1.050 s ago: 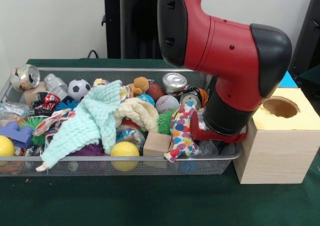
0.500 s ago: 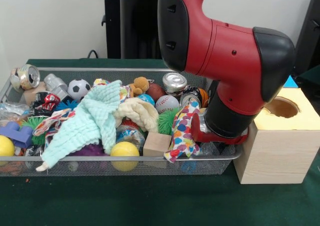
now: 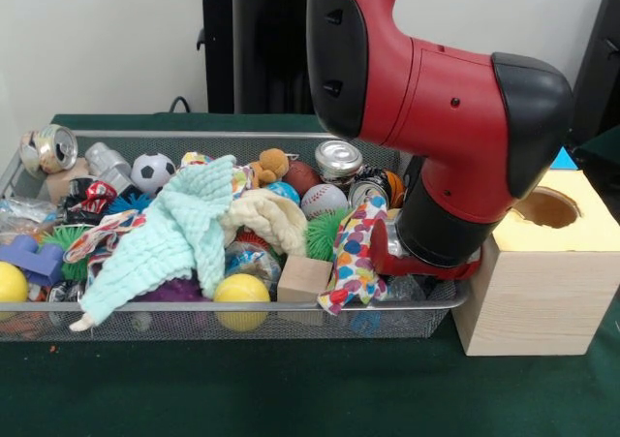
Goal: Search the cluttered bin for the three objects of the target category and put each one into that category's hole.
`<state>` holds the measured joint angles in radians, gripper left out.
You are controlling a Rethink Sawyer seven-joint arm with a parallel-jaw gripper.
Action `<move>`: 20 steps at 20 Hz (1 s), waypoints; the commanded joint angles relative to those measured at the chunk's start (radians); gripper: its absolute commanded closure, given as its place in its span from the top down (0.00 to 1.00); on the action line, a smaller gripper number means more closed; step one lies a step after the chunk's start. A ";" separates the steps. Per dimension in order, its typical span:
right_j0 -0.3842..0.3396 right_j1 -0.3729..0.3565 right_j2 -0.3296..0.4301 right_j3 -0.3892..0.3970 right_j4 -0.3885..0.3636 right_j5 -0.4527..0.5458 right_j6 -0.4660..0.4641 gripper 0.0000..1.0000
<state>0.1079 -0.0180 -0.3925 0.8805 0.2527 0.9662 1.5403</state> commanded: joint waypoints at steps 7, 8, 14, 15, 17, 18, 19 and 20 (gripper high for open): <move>-0.039 0.022 0.067 -0.037 -0.005 -0.044 0.190 0.00; -0.043 0.021 0.068 -0.047 -0.002 -0.036 0.188 0.00; -0.052 0.001 0.086 -0.026 0.018 -0.067 0.203 0.00; -0.051 -0.022 0.087 -0.010 0.022 -0.057 0.203 0.00; -0.045 -0.086 0.095 0.035 0.033 -0.039 0.195 0.00; -0.043 -0.115 0.096 0.053 0.035 -0.025 0.188 0.00; -0.042 -0.139 0.093 0.066 0.037 -0.016 0.186 0.00; -0.042 -0.162 0.091 0.081 0.038 -0.006 0.184 0.00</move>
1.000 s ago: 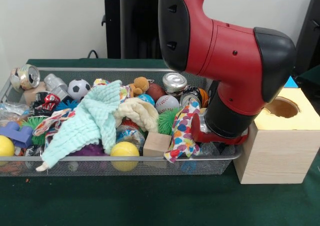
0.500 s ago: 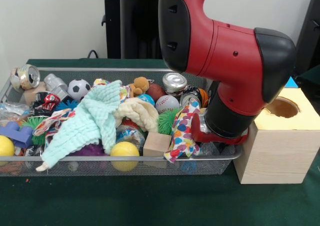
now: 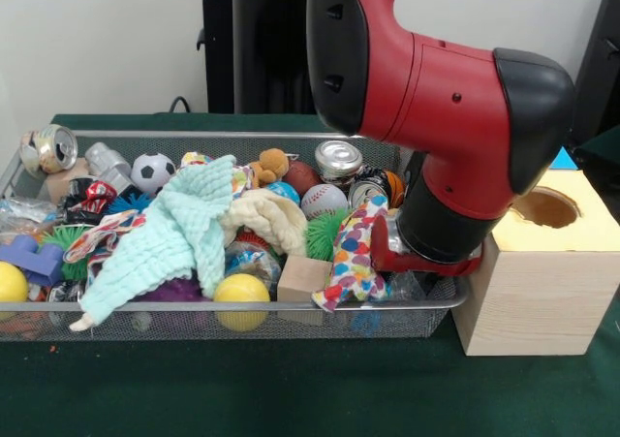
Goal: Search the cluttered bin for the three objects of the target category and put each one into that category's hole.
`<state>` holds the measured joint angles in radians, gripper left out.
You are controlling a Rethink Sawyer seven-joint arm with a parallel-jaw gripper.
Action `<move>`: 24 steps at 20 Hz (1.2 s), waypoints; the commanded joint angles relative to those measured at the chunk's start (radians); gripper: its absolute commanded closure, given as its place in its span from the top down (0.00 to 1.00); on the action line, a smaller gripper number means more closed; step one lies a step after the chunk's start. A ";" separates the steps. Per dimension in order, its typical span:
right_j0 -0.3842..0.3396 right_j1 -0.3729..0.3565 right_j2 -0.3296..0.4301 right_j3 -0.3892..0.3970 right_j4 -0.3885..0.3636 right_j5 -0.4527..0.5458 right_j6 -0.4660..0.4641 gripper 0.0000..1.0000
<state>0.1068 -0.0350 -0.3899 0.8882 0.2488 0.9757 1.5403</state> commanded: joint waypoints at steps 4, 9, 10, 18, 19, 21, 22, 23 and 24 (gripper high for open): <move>-0.054 -0.211 0.086 0.119 0.039 -0.007 0.158 0.00; -0.089 -0.325 0.109 0.226 0.033 -0.001 0.071 0.00; -0.100 -0.358 0.110 0.252 0.027 0.014 0.042 0.00; -0.210 -0.441 0.183 0.330 -0.017 0.015 -0.092 0.00; -0.220 -0.417 0.198 0.332 -0.020 -0.023 -0.083 0.00; -0.219 -0.333 0.199 0.273 -0.064 -0.020 -0.073 0.00; -0.211 -0.299 0.198 0.250 -0.076 -0.021 -0.056 0.00; -0.204 -0.266 0.197 0.228 -0.087 -0.023 -0.039 0.00; -0.184 -0.232 0.179 0.198 -0.102 -0.033 0.002 0.00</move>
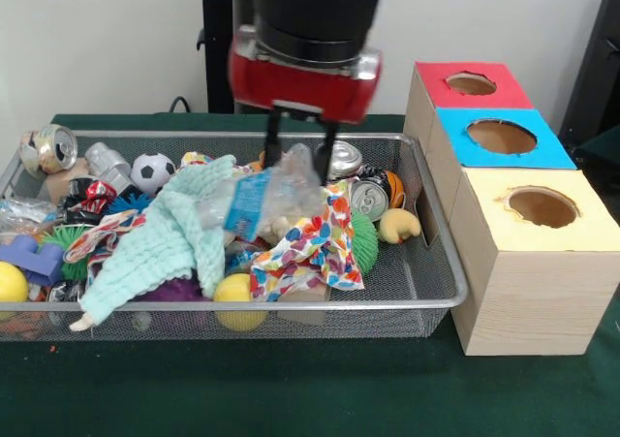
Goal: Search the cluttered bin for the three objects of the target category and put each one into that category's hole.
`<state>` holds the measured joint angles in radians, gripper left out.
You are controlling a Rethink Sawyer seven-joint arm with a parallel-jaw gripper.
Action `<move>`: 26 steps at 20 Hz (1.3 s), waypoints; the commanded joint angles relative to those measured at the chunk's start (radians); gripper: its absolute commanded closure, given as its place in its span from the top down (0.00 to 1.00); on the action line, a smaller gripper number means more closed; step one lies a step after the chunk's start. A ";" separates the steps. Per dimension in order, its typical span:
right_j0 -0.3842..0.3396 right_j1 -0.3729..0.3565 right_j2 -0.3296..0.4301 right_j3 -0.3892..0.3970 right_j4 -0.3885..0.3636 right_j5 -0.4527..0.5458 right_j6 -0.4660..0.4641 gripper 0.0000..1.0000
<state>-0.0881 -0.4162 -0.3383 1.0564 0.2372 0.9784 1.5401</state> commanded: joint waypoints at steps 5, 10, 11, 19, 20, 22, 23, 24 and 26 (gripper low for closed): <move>0.066 0.235 0.099 -0.048 -0.094 -0.036 0.145 0.00; 0.101 0.266 0.094 -0.058 -0.055 -0.022 0.232 0.00; 0.107 0.265 0.095 -0.049 -0.045 -0.025 0.242 0.00; 0.163 0.236 0.073 0.013 -0.011 -0.019 0.290 0.00; 0.169 0.224 0.068 0.021 -0.014 -0.009 0.283 0.00; 0.177 0.170 0.072 0.065 -0.015 -0.013 0.250 0.00; 0.181 0.154 0.061 0.057 -0.031 0.013 0.221 0.00; 0.183 0.132 0.054 0.056 -0.045 0.027 0.190 0.00; 0.175 0.135 0.038 -0.011 -0.079 0.114 0.120 0.00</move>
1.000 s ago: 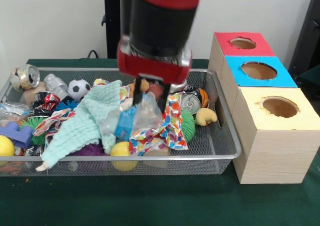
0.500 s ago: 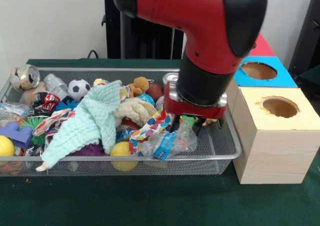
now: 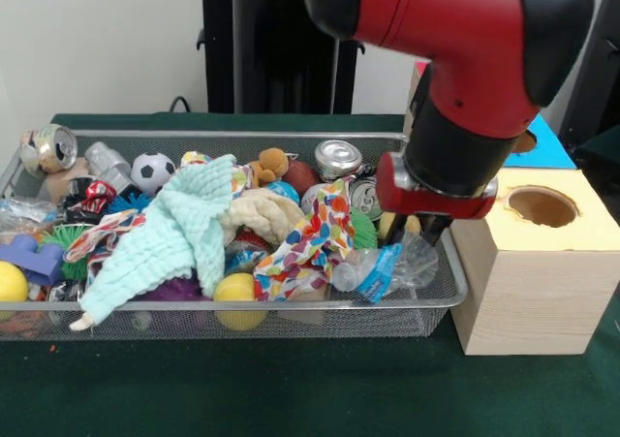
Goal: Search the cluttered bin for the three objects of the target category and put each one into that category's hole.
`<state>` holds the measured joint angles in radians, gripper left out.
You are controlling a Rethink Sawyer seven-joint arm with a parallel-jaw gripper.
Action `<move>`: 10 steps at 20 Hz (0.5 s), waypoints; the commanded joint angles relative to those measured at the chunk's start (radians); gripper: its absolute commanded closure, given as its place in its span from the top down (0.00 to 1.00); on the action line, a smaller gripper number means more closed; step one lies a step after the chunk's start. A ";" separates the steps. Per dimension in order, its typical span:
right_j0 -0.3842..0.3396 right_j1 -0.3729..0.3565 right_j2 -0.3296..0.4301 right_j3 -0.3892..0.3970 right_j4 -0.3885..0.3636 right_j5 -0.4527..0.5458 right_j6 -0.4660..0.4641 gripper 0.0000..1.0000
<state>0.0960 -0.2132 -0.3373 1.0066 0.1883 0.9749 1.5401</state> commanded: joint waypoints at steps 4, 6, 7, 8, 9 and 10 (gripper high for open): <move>-0.029 -0.068 0.018 -0.035 -0.063 0.201 0.056 0.00; -0.032 -0.080 0.014 -0.038 -0.069 0.228 0.042 0.00; -0.033 -0.085 0.011 -0.039 -0.072 0.235 0.039 0.00; -0.029 -0.096 0.009 -0.025 -0.075 0.230 0.036 0.00; -0.027 -0.100 0.007 -0.019 -0.076 0.229 0.039 0.00; -0.024 -0.103 0.005 -0.013 -0.077 0.228 0.042 0.00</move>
<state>0.1002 -0.2778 -0.3595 0.9724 0.1875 1.0806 1.5401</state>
